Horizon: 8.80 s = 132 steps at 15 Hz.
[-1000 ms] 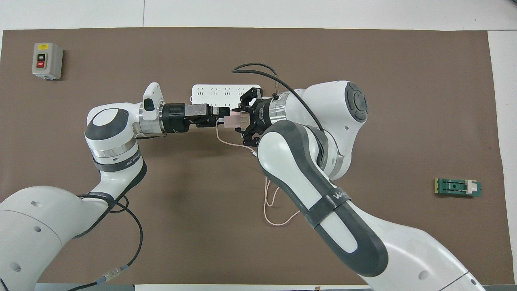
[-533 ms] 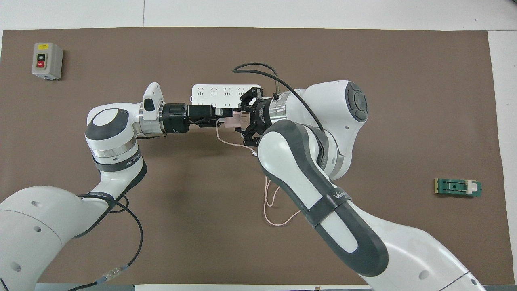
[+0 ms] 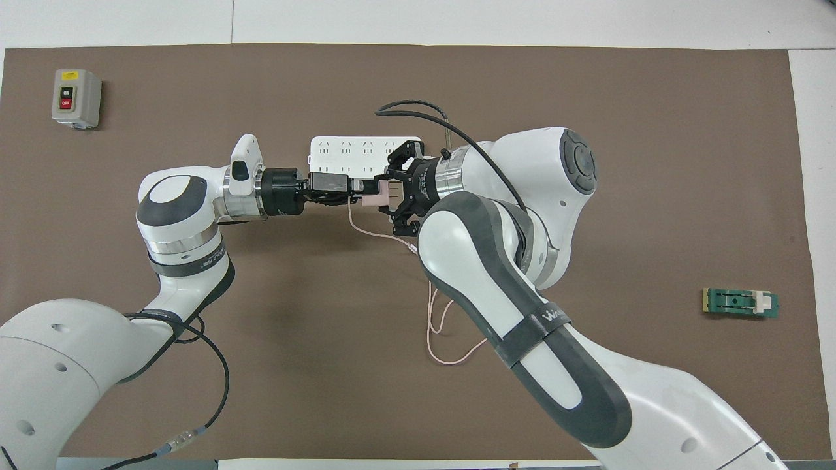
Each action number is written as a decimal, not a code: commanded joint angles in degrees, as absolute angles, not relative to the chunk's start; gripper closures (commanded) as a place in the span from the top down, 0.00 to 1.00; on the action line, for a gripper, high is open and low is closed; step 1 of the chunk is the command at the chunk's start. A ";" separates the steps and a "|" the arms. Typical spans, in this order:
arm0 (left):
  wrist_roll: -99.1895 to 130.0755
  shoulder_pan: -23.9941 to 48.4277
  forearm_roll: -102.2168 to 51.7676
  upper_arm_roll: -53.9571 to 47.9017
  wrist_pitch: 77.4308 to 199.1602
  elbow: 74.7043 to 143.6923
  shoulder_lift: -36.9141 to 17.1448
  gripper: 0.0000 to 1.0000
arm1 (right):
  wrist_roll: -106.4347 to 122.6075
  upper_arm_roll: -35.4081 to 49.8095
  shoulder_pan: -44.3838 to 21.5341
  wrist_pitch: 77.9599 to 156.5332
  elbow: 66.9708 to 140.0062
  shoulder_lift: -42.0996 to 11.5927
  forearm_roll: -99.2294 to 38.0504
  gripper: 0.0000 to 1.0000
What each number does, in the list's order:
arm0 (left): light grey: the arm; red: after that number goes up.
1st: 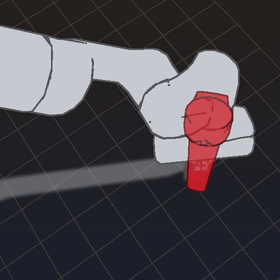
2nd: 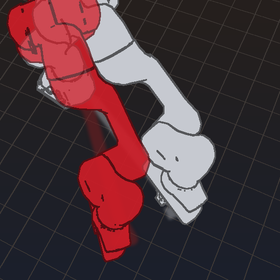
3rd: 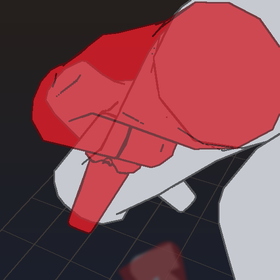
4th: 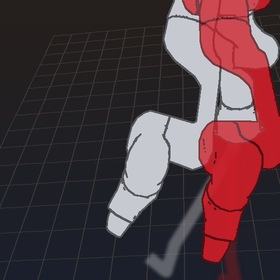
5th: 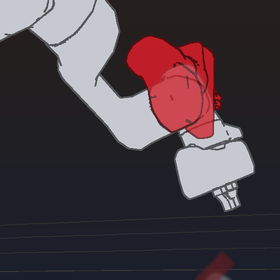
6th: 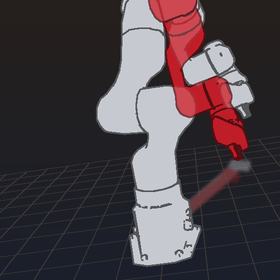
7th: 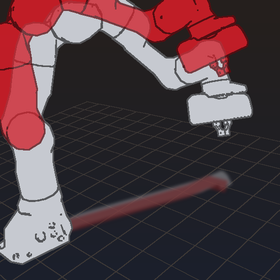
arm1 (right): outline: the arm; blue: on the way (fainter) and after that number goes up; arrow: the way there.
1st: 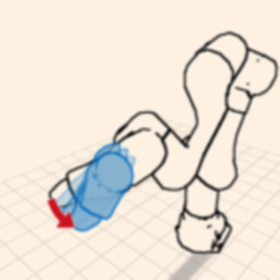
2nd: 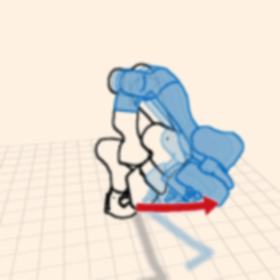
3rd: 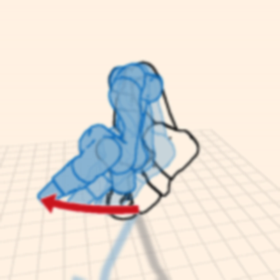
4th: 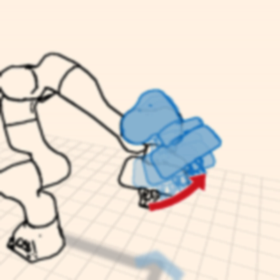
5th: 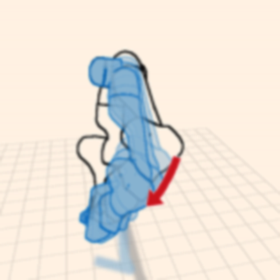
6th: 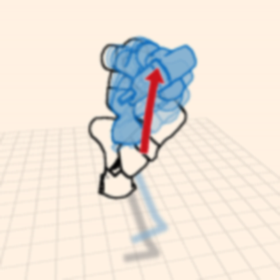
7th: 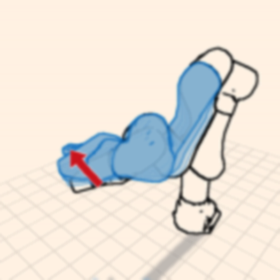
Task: Plug charger into power strip
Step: 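Pull the charger back with the left gripper while the right gripper retracts, then move the pink charger with the left gripper to the power strip's end socket, then push the charger prongs into the socket with the left gripper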
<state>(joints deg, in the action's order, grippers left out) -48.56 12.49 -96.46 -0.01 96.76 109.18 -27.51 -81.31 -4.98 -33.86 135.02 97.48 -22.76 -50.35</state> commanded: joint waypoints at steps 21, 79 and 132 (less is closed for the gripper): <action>1.33 -3.42 -23.51 1.41 80.42 91.68 -2.99 0.00 | -81.57 -5.54 -15.92 121.13 95.19 -15.74 -44.65 1.00; 108.19 24.17 0.70 1.41 113.99 82.43 -32.87 0.00 | 8.44 -4.31 0.97 90.18 96.59 3.95 0.26 1.00; 106.34 26.54 5.89 1.14 119.00 89.21 -32.78 0.00 | 8.44 -4.31 0.97 90.00 96.94 4.13 0.26 1.00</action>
